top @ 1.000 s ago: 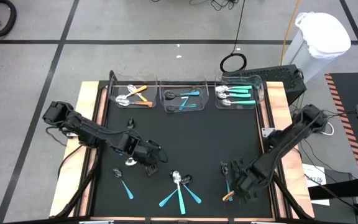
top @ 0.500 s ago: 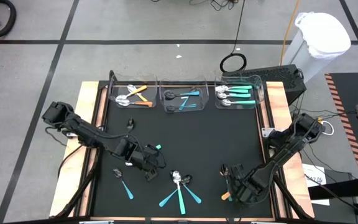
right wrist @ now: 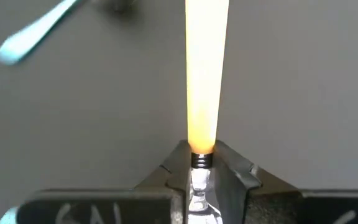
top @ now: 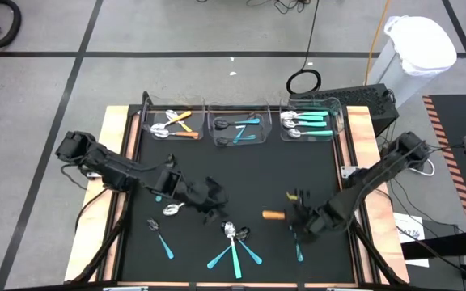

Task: Sort silverware by color (type)
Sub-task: Put the yellow spoon into the left transparent bin

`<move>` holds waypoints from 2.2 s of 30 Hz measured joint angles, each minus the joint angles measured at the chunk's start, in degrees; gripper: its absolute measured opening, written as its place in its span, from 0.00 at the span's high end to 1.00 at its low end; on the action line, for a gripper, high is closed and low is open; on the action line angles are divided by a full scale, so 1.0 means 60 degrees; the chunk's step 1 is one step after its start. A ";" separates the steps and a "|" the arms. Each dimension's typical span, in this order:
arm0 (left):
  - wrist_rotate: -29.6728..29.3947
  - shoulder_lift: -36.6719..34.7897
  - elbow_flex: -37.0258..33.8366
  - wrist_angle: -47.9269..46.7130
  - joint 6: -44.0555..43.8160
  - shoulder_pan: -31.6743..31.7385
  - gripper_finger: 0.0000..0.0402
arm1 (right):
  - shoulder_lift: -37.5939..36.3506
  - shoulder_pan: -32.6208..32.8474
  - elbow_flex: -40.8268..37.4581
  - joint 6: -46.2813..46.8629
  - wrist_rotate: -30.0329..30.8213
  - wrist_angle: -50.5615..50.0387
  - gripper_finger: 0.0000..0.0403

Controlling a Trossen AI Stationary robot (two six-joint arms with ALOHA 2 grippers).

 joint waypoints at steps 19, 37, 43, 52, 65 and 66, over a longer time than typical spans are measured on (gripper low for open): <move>-0.1603 0.0000 0.0005 0.3851 0.3041 0.2373 0.48 | -0.0750 -0.3766 0.0007 -0.1373 0.2655 0.6960 0.90; 0.0156 0.0000 0.0007 0.5735 0.4542 0.3764 0.80 | -0.0706 -0.4814 0.0007 -0.2586 0.1702 0.7883 0.89; 0.0675 -0.0210 0.0052 0.4990 0.5416 0.4393 0.92 | -0.0711 -0.5195 0.0013 -0.2080 0.1713 0.7930 0.78; 0.0190 -0.0747 0.2368 -0.2527 0.9048 0.6579 0.92 | -0.0713 -0.5676 0.0015 -0.1845 0.1722 0.7642 0.61; -0.1854 -0.0526 0.2653 -0.5474 1.2193 1.0000 0.88 | -0.0713 -0.6302 0.0015 -0.1732 0.1708 0.7486 0.59; -0.2024 -0.0516 0.2648 -0.5456 1.2199 1.0082 0.85 | -0.0713 -0.6322 0.0015 -0.1732 0.1705 0.7485 0.59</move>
